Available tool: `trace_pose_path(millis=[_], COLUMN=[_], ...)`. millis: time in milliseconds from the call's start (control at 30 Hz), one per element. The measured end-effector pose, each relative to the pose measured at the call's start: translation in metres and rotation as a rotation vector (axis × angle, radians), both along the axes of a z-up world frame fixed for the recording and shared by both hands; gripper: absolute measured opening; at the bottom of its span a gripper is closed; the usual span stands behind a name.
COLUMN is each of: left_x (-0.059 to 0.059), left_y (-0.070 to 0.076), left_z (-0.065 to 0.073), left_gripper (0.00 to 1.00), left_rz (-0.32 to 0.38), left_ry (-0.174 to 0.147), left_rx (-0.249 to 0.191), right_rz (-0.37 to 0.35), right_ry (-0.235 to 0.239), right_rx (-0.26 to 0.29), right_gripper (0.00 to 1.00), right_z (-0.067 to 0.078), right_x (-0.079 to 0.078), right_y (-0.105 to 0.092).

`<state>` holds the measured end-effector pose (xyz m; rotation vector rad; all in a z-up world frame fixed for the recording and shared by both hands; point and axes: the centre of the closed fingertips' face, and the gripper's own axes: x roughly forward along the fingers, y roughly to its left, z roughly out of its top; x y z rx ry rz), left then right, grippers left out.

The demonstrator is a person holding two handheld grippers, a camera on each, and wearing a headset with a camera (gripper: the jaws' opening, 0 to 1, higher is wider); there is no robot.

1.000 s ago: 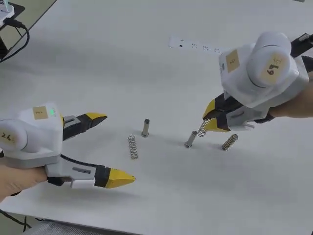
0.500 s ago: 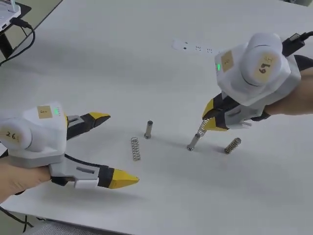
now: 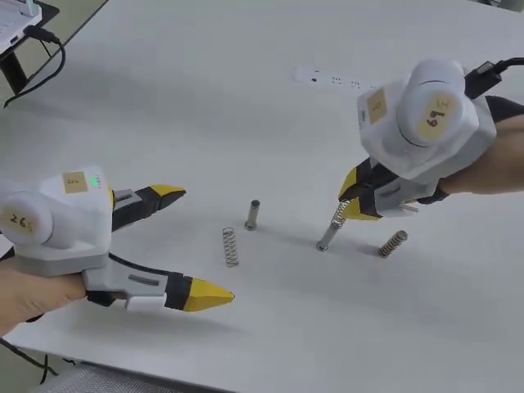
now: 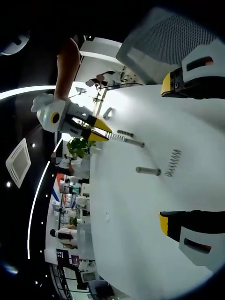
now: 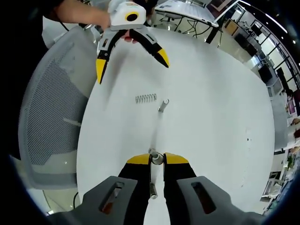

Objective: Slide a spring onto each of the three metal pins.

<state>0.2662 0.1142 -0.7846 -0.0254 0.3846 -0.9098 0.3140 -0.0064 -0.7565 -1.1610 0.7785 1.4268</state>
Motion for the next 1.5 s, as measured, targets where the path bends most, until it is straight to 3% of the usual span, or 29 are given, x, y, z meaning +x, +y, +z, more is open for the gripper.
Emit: trace_pose_path(millis=[667,1233,1500], left_x=[0.003,0.003,0.003], left_y=[0.005,0.008,0.006], left_z=[0.000,-0.002,-0.001], left_gripper=[0.98,0.98,0.98], left_rz=[0.018,0.031,0.030], left_ry=[0.003,0.005,0.004], left_rx=[-0.010,-0.012,-0.015], right_rz=[-0.013,-0.055,-0.045], right_ry=[0.014,0.049,0.027], right_rx=[-0.017,-0.026,-0.031], right_gripper=[0.06,0.06,0.07], right_z=[-0.015,-0.049,-0.059], right_x=[0.001,0.002,0.004], right_y=[0.000,-0.003,-0.003])
